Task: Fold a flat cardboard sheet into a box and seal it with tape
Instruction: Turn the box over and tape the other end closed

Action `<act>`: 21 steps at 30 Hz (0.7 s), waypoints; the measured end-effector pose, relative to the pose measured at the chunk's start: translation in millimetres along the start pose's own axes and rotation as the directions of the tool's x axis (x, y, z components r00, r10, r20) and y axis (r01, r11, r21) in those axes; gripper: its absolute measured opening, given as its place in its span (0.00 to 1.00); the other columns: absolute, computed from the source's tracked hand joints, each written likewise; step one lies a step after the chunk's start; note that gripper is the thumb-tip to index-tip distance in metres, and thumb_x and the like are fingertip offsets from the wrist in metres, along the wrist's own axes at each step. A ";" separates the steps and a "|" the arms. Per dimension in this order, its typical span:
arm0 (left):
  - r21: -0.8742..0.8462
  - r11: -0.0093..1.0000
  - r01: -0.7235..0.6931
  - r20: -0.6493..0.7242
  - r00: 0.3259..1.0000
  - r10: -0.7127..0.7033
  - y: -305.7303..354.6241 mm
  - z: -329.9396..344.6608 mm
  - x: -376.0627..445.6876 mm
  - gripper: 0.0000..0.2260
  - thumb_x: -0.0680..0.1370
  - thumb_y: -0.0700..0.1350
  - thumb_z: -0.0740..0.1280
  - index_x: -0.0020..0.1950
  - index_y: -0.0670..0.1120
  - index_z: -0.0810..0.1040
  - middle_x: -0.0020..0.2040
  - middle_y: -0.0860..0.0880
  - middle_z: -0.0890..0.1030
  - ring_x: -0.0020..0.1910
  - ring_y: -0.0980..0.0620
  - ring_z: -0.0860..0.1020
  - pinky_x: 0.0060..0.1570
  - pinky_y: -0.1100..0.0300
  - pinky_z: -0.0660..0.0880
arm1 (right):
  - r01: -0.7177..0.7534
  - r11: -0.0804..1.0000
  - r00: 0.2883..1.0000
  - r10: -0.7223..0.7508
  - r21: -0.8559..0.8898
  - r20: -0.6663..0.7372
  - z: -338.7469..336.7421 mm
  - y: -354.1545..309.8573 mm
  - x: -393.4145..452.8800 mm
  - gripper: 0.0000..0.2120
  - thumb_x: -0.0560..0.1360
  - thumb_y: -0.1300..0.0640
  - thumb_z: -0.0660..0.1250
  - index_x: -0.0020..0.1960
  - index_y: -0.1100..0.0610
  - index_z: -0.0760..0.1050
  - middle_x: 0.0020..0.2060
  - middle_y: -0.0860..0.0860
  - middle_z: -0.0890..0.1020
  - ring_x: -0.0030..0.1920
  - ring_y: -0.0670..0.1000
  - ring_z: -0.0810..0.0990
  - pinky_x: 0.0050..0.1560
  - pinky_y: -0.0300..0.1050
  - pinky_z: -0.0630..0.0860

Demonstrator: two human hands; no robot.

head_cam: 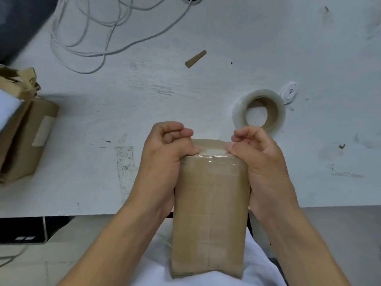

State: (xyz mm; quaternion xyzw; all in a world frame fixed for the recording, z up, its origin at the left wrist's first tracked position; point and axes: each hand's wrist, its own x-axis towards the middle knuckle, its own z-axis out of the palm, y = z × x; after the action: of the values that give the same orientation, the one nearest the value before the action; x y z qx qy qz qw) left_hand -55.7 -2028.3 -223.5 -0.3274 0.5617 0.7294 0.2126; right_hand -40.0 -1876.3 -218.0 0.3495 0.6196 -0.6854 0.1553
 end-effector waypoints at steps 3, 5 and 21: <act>0.286 0.827 -0.484 0.219 0.873 0.435 1.6 2.9 -5.3 0.19 0.73 0.30 0.64 0.60 0.47 0.71 0.57 0.49 0.81 0.58 0.51 0.80 0.58 0.59 0.74 | 0.503 0.822 0.864 -0.480 -0.266 0.149 -1.1 6.1 -2.1 0.09 0.74 0.66 0.70 0.48 0.53 0.78 0.48 0.47 0.82 0.53 0.50 0.80 0.54 0.43 0.74; 0.319 0.704 -0.635 0.417 0.761 0.497 -5.5 -7.3 -7.4 0.18 0.78 0.32 0.65 0.63 0.48 0.69 0.57 0.51 0.83 0.60 0.49 0.81 0.60 0.56 0.74 | 0.591 0.788 0.792 -0.527 -0.174 0.307 -8.9 13.7 -2.3 0.08 0.73 0.68 0.71 0.47 0.56 0.79 0.49 0.53 0.84 0.55 0.52 0.82 0.57 0.43 0.75; 0.391 0.623 -0.677 0.431 0.733 0.526 -9.4 -23.3 -7.0 0.22 0.76 0.39 0.73 0.67 0.43 0.71 0.56 0.54 0.85 0.64 0.55 0.79 0.68 0.57 0.70 | 0.656 0.701 0.735 -0.510 -0.278 0.446 -24.9 12.8 8.8 0.15 0.75 0.57 0.70 0.61 0.56 0.79 0.61 0.49 0.81 0.66 0.49 0.77 0.69 0.52 0.70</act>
State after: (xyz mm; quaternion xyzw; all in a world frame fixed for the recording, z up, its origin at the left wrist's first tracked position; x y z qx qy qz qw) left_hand -38.9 -2047.6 -228.5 0.0576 0.7799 0.6135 0.1099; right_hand -30.8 -1852.9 -233.1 -0.0325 0.7943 -0.5982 0.1006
